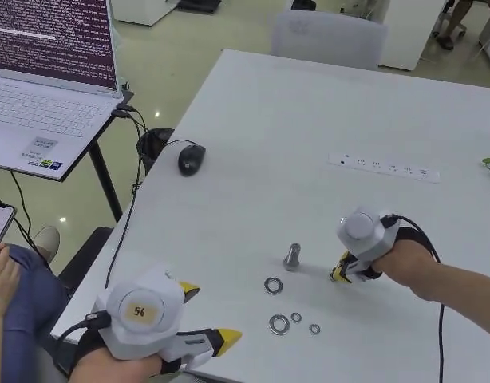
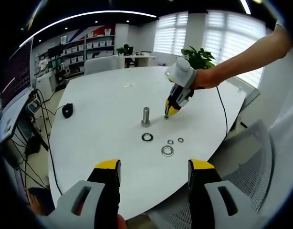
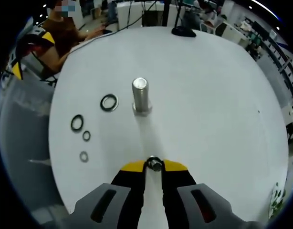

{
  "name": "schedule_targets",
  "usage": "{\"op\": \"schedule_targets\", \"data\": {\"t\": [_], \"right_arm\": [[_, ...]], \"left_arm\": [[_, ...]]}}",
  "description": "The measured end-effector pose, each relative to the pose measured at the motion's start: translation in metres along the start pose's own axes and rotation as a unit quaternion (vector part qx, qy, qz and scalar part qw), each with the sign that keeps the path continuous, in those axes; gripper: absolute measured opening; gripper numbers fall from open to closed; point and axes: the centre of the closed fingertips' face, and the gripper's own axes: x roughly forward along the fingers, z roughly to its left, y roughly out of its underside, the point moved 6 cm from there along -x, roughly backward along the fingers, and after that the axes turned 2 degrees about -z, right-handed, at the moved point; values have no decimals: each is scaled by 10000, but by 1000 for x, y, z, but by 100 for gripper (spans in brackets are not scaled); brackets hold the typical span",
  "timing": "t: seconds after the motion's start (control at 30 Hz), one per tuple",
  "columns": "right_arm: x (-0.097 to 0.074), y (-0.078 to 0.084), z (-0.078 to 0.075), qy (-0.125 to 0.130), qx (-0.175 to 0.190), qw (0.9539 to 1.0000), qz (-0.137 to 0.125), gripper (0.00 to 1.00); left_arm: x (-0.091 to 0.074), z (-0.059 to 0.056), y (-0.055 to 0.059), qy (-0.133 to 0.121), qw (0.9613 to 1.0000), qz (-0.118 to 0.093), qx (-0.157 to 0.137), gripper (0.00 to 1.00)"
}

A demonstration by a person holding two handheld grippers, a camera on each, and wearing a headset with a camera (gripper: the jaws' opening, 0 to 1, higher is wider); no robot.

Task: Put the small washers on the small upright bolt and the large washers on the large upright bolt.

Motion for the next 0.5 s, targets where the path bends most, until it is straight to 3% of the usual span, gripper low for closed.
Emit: {"op": "schedule_targets", "data": {"t": [0.17, 0.5], "right_arm": [[0, 0, 0, 36, 32, 10000, 36, 16], [-11, 0, -5, 121, 83, 9997, -194, 17]], "left_arm": [[1, -1, -1, 2, 10000, 1, 3, 56], [0, 0, -1, -12, 10000, 1, 8, 56]]}}
